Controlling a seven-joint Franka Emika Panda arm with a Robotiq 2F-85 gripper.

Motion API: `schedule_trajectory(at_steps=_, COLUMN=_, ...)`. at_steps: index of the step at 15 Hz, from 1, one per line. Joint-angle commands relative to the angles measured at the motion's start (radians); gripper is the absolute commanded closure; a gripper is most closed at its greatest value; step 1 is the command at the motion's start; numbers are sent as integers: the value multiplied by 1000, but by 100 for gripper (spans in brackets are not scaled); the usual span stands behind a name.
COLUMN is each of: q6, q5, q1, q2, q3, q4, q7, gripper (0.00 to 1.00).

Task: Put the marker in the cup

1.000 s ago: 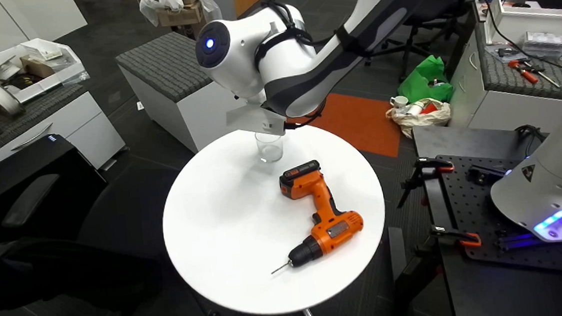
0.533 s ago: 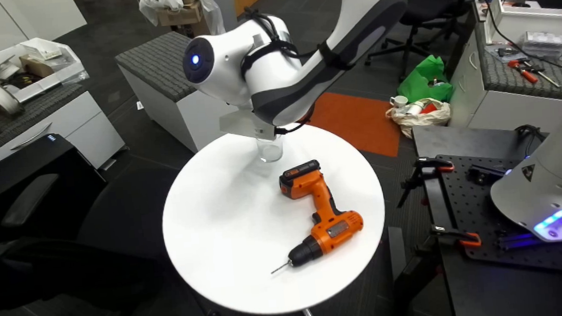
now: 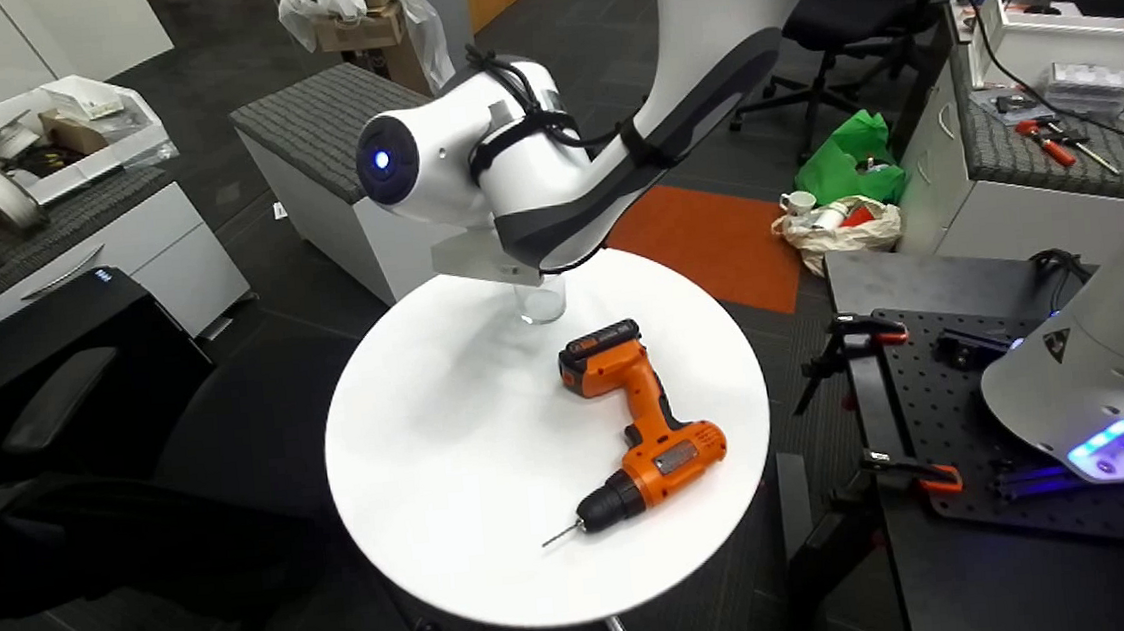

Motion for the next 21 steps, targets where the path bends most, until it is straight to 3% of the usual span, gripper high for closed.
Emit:
schedule_trajectory(at_steps=1, q6=-17, q5=-43, q1=-20, q2=37, q3=26, q4=52, q7=15, gripper=95)
schedule_trajectory(at_steps=21, q6=10, q5=-20, q1=-54, q2=152, q3=97, q4=128, q7=-51, gripper=95)
